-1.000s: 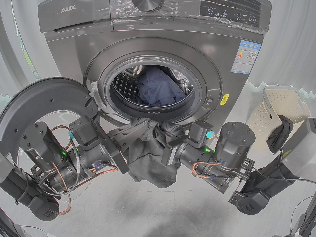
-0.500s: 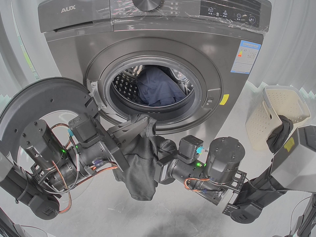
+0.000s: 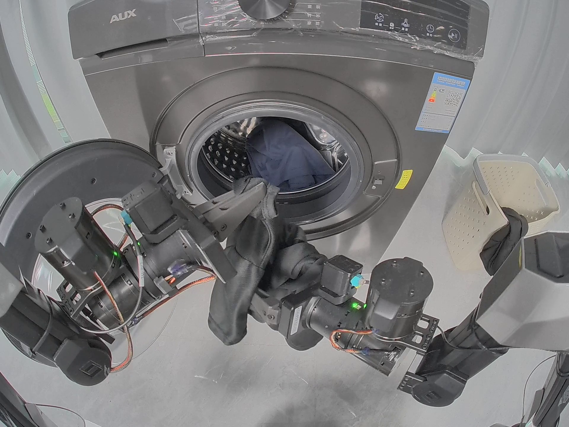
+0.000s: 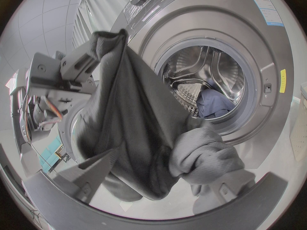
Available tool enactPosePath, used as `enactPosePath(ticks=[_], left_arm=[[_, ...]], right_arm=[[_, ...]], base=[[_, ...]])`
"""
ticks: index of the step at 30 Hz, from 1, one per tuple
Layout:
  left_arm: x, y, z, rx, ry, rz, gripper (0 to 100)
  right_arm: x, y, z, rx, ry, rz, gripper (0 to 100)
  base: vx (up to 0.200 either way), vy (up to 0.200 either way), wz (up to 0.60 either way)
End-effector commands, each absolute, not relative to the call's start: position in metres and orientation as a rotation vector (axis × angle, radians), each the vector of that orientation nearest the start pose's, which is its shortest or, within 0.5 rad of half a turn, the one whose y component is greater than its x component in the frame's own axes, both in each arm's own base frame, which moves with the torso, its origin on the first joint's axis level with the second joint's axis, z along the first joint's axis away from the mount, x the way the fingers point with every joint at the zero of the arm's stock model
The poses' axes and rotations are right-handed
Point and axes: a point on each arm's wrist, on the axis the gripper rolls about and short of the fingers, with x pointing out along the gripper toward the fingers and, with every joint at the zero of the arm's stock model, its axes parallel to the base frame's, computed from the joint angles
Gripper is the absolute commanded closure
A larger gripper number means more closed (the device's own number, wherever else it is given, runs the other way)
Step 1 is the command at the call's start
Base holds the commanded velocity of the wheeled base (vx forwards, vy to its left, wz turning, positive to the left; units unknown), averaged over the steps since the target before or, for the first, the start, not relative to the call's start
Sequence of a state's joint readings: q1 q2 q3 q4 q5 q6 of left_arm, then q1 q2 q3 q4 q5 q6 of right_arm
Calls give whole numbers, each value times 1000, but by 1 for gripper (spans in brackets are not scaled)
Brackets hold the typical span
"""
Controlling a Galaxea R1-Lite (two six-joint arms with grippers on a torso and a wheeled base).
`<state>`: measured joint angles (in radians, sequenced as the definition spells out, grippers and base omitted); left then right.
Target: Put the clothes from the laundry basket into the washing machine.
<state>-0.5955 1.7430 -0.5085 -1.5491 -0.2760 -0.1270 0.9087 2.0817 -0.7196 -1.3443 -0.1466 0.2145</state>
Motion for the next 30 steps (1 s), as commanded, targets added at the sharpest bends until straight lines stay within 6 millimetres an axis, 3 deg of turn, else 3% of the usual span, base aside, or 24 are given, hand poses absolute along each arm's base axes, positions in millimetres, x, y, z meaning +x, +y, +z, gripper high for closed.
enactPosePath(ticks=[1, 10, 18, 22, 26, 30], left_arm=[[229, -161, 191, -188, -276, -871, 100], [238, -164, 204, -254, -323, -797, 100], [242, -165, 213, -275, -360, -750, 100], [242, -165, 218, -280, -382, -748, 100], [248, -158, 226, -285, -416, -705, 100], [253, -154, 232, -317, -433, -673, 100]], right_arm=[[220, 279, 94, 166, 135, 758, 0], [219, 270, 79, 118, 202, 737, 0], [202, 258, 60, 64, 297, 766, 0], [203, 257, 57, 60, 304, 765, 0], [203, 255, 55, 56, 313, 759, 0], [196, 246, 42, 22, 373, 751, 0]], base=[[0, 0, 0], [0, 0, 0], [0, 0, 0], [0, 0, 0], [0, 0, 0], [0, 0, 0]])
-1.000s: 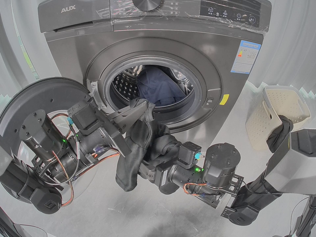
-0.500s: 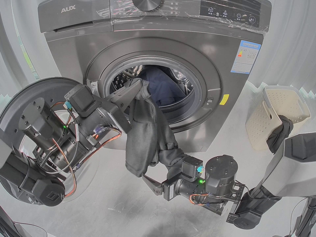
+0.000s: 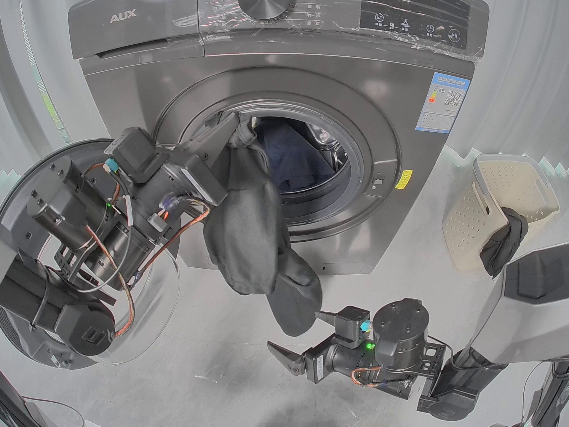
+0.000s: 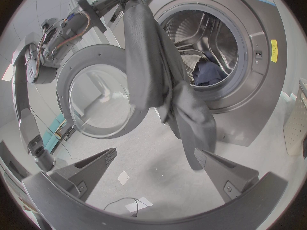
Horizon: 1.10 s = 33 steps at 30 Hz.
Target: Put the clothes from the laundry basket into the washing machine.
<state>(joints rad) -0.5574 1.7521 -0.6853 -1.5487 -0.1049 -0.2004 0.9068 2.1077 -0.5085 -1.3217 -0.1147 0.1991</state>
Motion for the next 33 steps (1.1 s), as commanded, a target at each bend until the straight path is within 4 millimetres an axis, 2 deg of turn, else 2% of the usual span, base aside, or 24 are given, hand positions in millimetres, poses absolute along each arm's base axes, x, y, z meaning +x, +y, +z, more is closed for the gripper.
enactPosePath(ticks=[1, 4, 7, 9, 15, 22, 25, 33], left_arm=[[253, -154, 232, -321, -431, -674, 100], [252, -154, 232, -322, -431, -677, 100], [251, -155, 231, -322, -427, -679, 100], [251, -155, 230, -321, -424, -679, 100], [252, -154, 229, -319, -420, -674, 100], [252, -154, 226, -310, -412, -675, 100], [252, -155, 226, -307, -411, -676, 100], [249, -156, 226, -309, -408, -685, 100]], right_arm=[[194, 246, 38, 15, 381, 755, 0], [193, 248, 34, 11, 388, 758, 0], [198, 254, 40, 33, 347, 766, 0], [209, 264, 52, 70, 283, 768, 0], [235, 275, 76, 137, 163, 745, 0], [254, 265, 90, 158, 107, 706, 0], [256, 260, 96, 163, 93, 696, 0], [260, 257, 97, 158, 85, 683, 0]], base=[[0, 0, 0], [0, 0, 0], [0, 0, 0], [0, 0, 0], [0, 0, 0], [0, 0, 0], [0, 0, 0], [0, 0, 0]])
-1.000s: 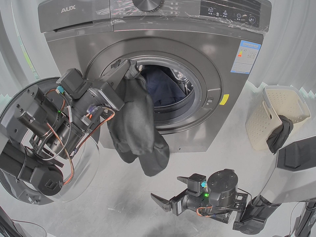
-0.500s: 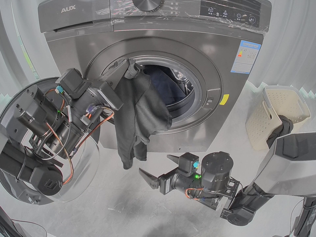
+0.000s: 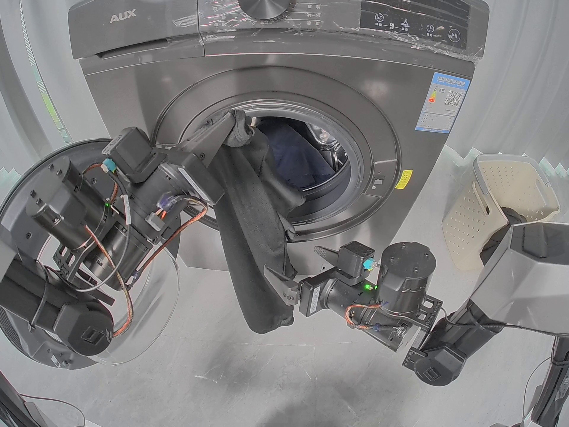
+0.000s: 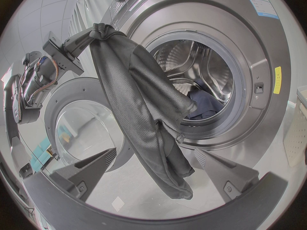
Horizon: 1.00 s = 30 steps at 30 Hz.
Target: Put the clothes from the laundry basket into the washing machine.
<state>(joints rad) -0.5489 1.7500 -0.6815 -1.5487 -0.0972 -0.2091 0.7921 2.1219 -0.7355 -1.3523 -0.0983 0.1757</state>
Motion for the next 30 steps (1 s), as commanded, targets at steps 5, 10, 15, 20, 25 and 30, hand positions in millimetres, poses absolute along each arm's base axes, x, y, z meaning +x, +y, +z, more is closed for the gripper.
enactPosePath(ticks=[5, 10, 15, 20, 25, 30], left_arm=[[248, -156, 226, -308, -409, -690, 100], [248, -156, 224, -306, -400, -692, 100], [246, -155, 224, -304, -402, -697, 100], [246, -155, 224, -304, -402, -697, 100], [246, -156, 224, -304, -402, -698, 100], [245, -158, 222, -305, -393, -707, 100]], right_arm=[[267, 251, 97, 159, 79, 661, 0], [275, 247, 100, 165, 61, 641, 0], [287, 244, 110, 178, 23, 619, 0], [303, 243, 123, 176, -44, 611, 0], [319, 246, 124, 179, -79, 611, 0], [324, 257, 127, 180, -117, 662, 0]], base=[[0, 0, 0], [0, 0, 0], [0, 0, 0], [0, 0, 0], [0, 0, 0], [0, 0, 0]])
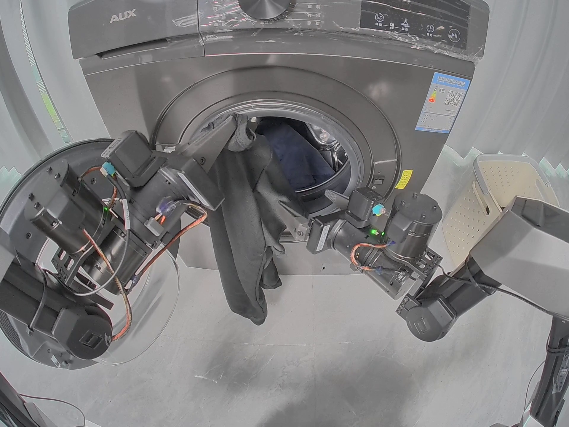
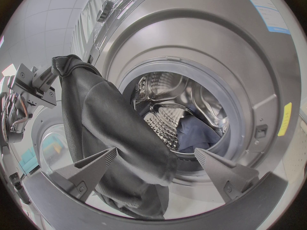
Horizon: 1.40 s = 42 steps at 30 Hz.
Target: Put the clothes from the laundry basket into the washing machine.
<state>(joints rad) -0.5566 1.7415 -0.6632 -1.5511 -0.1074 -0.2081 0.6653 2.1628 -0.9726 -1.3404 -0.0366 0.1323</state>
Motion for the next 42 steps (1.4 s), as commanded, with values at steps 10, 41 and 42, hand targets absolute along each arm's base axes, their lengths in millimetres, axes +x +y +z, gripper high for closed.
enactPosePath(ticks=[10, 41, 42], left_arm=[[245, -159, 221, -304, -387, -708, 100], [246, -160, 217, -300, -373, -710, 100], [246, -160, 217, -300, -372, -708, 100]], right_arm=[[307, 276, 131, 185, -131, 734, 0], [303, 290, 139, 203, -178, 820, 0], [303, 290, 138, 203, -178, 820, 0]], base=[[0, 0, 0], [0, 0, 0], [0, 0, 0]])
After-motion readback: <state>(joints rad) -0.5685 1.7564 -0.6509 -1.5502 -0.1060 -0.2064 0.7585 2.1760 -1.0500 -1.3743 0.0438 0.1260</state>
